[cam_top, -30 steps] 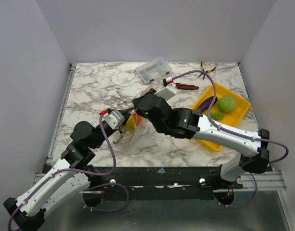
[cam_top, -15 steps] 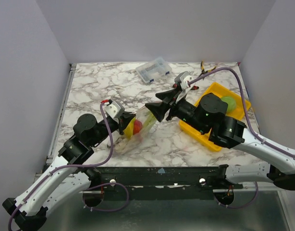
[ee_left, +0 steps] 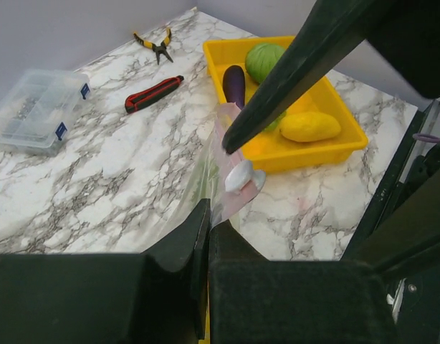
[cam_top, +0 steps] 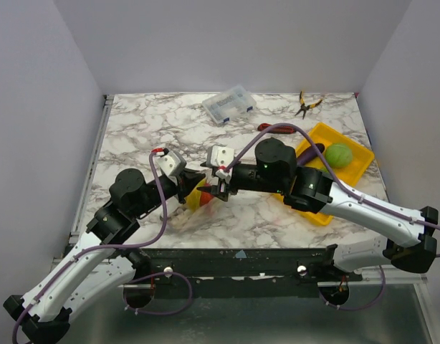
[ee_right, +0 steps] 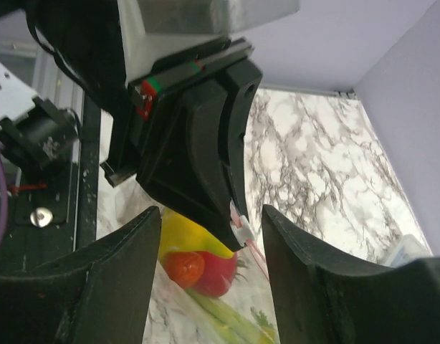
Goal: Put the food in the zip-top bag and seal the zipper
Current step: Zip the zipper food storage bag at the center of the board.
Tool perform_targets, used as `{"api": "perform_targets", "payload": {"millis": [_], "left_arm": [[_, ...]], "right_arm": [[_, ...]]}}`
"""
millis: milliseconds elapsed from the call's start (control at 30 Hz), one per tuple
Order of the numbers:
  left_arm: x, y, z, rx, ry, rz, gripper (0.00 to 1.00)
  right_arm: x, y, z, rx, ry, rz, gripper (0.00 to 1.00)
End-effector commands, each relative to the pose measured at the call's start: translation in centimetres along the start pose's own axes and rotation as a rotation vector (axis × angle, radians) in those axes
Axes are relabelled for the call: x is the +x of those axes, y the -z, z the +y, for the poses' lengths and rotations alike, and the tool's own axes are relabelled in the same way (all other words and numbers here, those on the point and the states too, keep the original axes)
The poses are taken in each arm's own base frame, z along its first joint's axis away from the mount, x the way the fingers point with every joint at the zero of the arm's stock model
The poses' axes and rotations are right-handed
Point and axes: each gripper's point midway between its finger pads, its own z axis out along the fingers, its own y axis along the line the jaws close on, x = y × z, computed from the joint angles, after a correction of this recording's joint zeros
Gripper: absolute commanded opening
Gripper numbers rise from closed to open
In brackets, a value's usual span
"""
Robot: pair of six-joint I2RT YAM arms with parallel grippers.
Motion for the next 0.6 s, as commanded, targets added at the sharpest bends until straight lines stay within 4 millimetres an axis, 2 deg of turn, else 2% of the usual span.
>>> {"api": "perform_targets", "payload": {"millis": [0, 133, 267, 333, 433, 567], "left_arm": [[-1.9, 0.3, -0.7, 0.037, -0.011, -0.069, 0.0], [-1.9, 0.4, -0.8, 0.042, -0.017, -0.074, 0.0], [-2.0, 0.4, -1.1, 0.059, -0.023, -0.076, 0.0], [-1.9, 0.4, -1.2, 0.067, -0.024, -0.076, 0.0], [-2.0, 0.5, -1.3, 0.073, -0.028, -0.08, 0.0], [-2.0, 0.5, -1.6, 0.087, -0.037, -0.086, 0.0]], "right_arm": [[1.0, -0.7, 0.7, -0.067, 0.101, 0.033, 0.59], [2.0, -0.8, 0.7, -0.056, 0.11, 0.048, 0.51], [2.2, -0.4, 0.6, -0.044, 0.108, 0.037, 0.35], [2.4, -0.2, 0.4, -0.031, 0.107, 0.037, 0.34], [2.6, 0.0, -0.3, 0.012, 0.11, 0.042, 0.4], [2.4, 0.3, -0.8, 0.04, 0.114, 0.028, 0.42]]}}
